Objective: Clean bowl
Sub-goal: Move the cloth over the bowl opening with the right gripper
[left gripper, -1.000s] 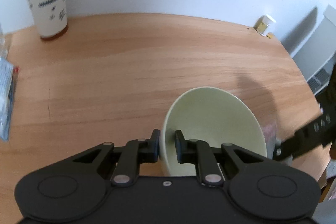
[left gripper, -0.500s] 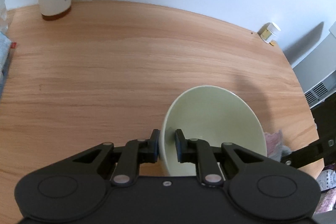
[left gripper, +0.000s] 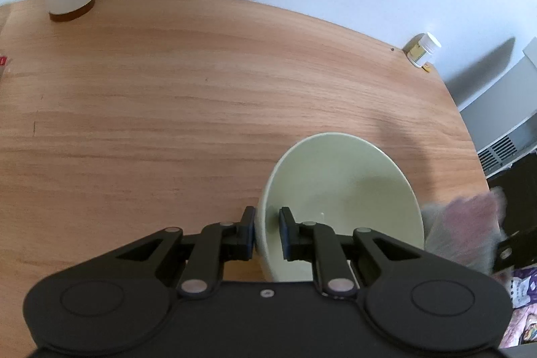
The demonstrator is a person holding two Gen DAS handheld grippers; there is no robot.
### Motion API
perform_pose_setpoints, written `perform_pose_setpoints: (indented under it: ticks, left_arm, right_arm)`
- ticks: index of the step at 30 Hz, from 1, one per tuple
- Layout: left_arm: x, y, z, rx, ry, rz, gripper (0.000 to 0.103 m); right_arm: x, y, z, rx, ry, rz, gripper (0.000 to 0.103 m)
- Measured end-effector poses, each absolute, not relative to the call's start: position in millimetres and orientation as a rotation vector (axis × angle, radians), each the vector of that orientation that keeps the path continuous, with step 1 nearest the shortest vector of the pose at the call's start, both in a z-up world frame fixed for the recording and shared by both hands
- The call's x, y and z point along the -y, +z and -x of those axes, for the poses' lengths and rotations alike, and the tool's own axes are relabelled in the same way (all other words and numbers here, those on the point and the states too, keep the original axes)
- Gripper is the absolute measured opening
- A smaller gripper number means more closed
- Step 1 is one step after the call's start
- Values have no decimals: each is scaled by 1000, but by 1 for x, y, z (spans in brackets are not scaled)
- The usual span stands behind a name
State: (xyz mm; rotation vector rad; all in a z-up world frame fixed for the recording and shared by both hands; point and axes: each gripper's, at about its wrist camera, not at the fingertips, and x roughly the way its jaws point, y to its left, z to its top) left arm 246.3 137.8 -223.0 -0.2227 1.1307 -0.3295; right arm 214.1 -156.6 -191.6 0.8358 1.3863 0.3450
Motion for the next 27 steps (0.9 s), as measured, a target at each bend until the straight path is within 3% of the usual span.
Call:
perform_pose_setpoints:
  ticks: [2, 6, 11, 13, 15, 20, 27]
  left_arm:
    - [-141, -223, -245, -1151, -318, 244, 16]
    - [-143, -216, -239, -1132, -271, 256, 47]
    - [-147, -198, -227, -1095, -215, 228, 67]
    - [-148, -190, -222, -1080, -177, 208, 91]
    - [-148, -184, -216, -1065, -128, 174, 102]
    - [-148, -171, -200, -1055, -51, 144, 102]
    - [-144, -162, -185, -1029, 26, 174, 102]
  right_arm:
    - [163, -183, -213, -1355, 357, -844, 23]
    - [176, -170, -215, -1305, 374, -831, 23]
    - [179, -158, -218, -1260, 415, -771, 23]
    - [175, -149, -218, -1232, 424, -677, 23]
    - [172, -143, -220, -1204, 445, -616, 23]
    - [161, -128, -227, -1144, 514, -479, 23]
    - [115, -108, -224, -973, 607, -81, 23]
